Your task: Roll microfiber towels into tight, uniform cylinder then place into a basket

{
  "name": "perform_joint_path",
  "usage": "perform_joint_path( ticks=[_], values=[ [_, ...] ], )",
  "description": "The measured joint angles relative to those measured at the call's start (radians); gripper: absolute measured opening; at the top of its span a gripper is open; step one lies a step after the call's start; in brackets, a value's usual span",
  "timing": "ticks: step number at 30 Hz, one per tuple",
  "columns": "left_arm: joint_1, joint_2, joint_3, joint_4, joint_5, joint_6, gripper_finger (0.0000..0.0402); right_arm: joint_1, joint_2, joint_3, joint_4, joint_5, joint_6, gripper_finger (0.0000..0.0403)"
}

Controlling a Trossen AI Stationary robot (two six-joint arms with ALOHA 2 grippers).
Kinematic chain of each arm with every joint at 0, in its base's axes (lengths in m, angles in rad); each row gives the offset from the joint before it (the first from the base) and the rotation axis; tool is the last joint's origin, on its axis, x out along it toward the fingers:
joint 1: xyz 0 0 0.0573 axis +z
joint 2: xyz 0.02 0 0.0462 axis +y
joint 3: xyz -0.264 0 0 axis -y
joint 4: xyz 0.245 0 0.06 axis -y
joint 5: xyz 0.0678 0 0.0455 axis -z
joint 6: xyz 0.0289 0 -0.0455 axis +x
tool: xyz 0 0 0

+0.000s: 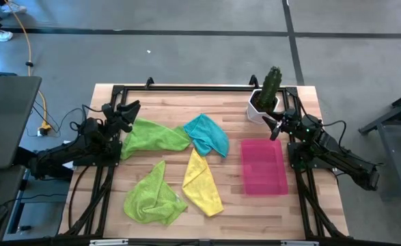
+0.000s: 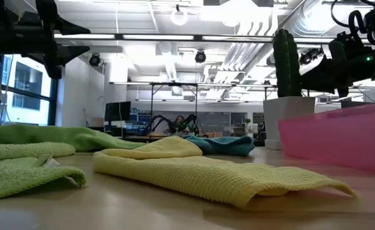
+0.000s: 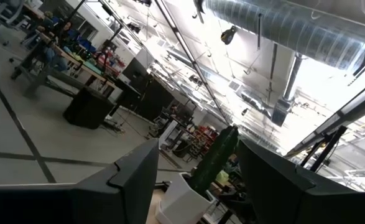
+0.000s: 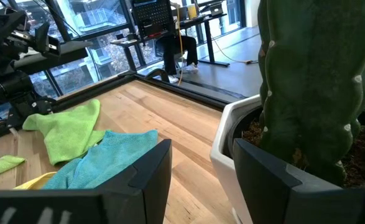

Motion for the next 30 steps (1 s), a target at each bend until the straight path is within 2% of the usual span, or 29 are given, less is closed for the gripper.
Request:
perform_joint_path(
  ticks=[8,12,16,23,25,30],
  values=[
    [-0.001,0.0,0.0,-0.004,0.0,0.0,0.0209,0.0,0.0,0.0,0.0,0.0,-0.001,0.0165],
    [-0.001,0.0,0.0,-0.001,0.005,0.0,0.0209,0.0,0.0,0.0,0.0,0.0,-0.066,0.0165],
    [-0.001,0.0,0.0,0.034,0.104,0.0,0.0209,0.0,0.0,0.0,0.0,0.0,-0.103,0.0165],
    [-0.004,0.0,0.0,0.221,0.413,0.0,0.0209,0.0,0.0,0.0,0.0,0.0,-0.104,0.0165],
    [-0.016,0.0,0.0,0.279,0.443,0.0,0.0209,0.0,0.0,0.0,0.003,0.0,-0.096,0.0165],
    [-0.059,0.0,0.0,0.371,0.429,0.078,0.0209,0.0,0.0,-0.001,0.073,0.0,0.013,0.0165]
  ],
)
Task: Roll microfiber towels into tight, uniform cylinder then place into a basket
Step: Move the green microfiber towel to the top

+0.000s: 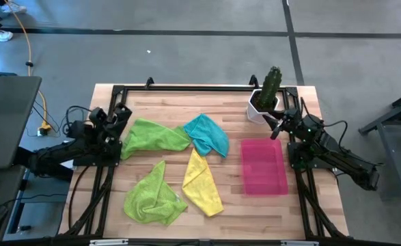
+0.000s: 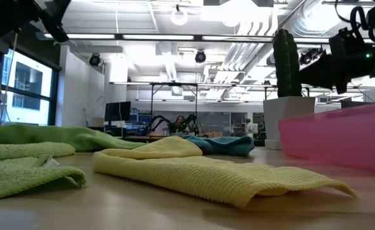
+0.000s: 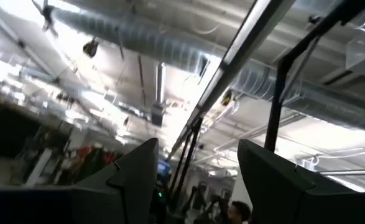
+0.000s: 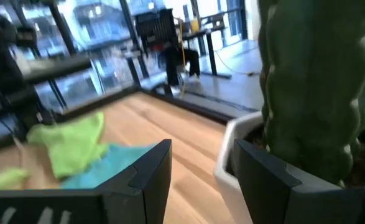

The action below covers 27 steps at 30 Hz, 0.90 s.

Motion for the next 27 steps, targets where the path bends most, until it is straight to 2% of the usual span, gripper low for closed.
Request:
perform_joint_path(
  ticks=[6,11,18,27],
  values=[
    [-0.042,0.028,0.003,0.007,-0.087,0.136,0.0209,0.0,0.0,0.0,0.114,0.0,-0.019,0.0165],
    [-0.067,0.12,0.059,0.006,-0.082,0.248,0.0209,0.0,0.001,0.0,0.193,0.0,-0.015,0.0165],
    [-0.099,0.328,0.228,-0.007,-0.016,0.392,0.0209,0.0,0.002,0.0,0.315,0.0,0.051,0.0165],
    [-0.162,0.654,0.403,-0.219,-0.007,0.354,0.0209,0.001,0.052,0.0,0.562,-0.065,0.043,0.0165]
  ],
)
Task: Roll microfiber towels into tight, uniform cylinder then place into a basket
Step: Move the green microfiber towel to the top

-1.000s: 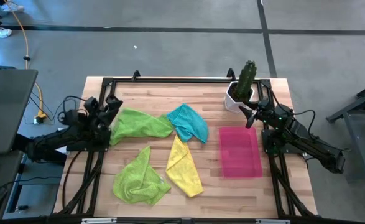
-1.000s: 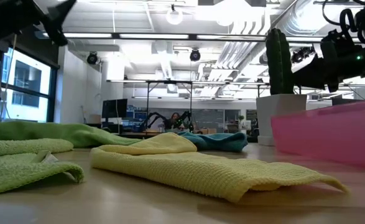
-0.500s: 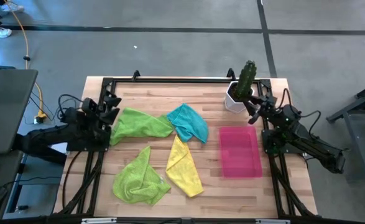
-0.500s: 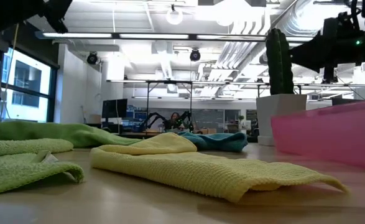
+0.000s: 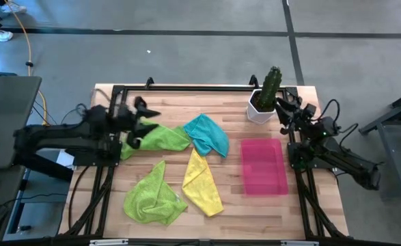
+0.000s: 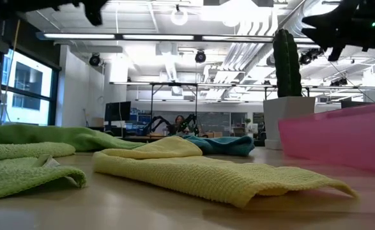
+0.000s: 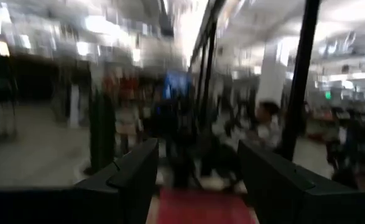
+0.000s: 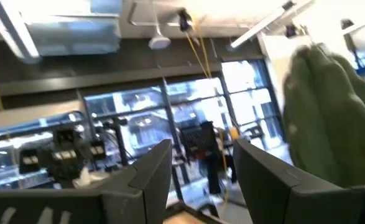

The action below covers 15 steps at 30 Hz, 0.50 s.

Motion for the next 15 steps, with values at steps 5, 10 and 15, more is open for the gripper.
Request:
perform_joint_path(
  ticks=[5,10,15],
  values=[
    [-0.047,0.169,0.05,-0.071,-0.002,-0.081,0.0209,0.0,0.094,0.0,0.085,-0.047,-0.001,0.0165],
    [-0.12,0.313,0.088,-0.147,-0.003,-0.173,0.0209,0.0,0.216,0.0,0.196,-0.109,0.021,0.0165],
    [-0.22,0.429,0.111,-0.164,-0.003,-0.201,0.0209,0.0,0.325,0.026,0.275,-0.154,0.025,0.0165]
  ],
)
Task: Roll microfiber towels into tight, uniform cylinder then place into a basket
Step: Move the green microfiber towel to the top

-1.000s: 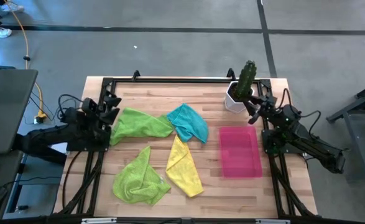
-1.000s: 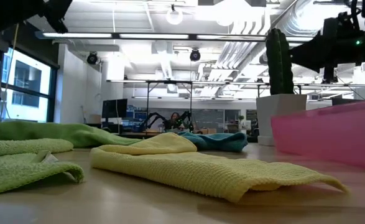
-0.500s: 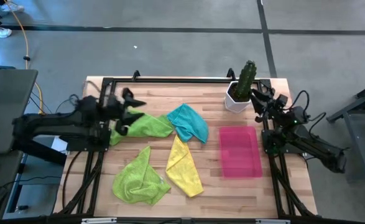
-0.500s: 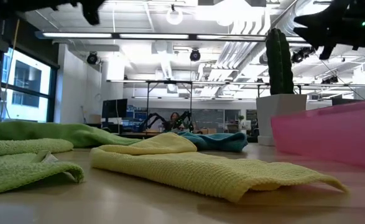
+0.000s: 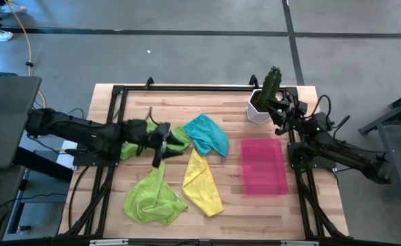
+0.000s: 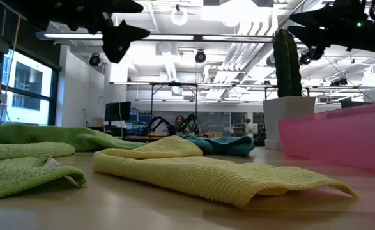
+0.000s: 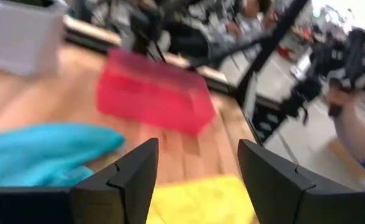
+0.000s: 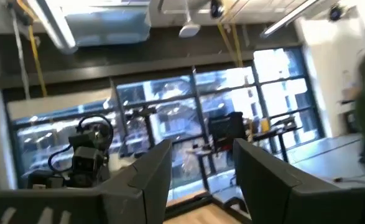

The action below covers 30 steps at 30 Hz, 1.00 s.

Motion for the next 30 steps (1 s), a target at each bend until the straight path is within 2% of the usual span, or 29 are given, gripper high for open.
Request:
perform_joint_path(
  ticks=[5,10,14,17,24,30],
  values=[
    [-0.087,0.067,0.036,-0.084,0.008,-0.082,0.0209,0.043,0.117,0.119,-0.049,-0.12,-0.027,0.0165],
    [-0.17,0.106,0.07,-0.255,0.105,-0.225,0.0209,0.167,0.255,0.273,-0.225,-0.123,-0.151,0.0165],
    [-0.256,0.144,0.07,-0.338,0.117,-0.336,0.0209,0.267,0.375,0.383,-0.394,-0.069,-0.225,0.0165],
    [-0.324,0.188,0.07,-0.38,0.109,-0.402,0.0209,0.328,0.463,0.439,-0.458,-0.017,-0.226,0.0165],
    [-0.47,0.312,0.07,-0.465,0.113,-0.478,0.0209,0.453,0.642,0.487,-0.455,0.053,-0.218,0.0165],
    [-0.529,0.39,0.07,-0.554,0.079,-0.466,0.0209,0.529,0.741,0.487,-0.433,0.147,-0.208,0.0165]
  ],
)
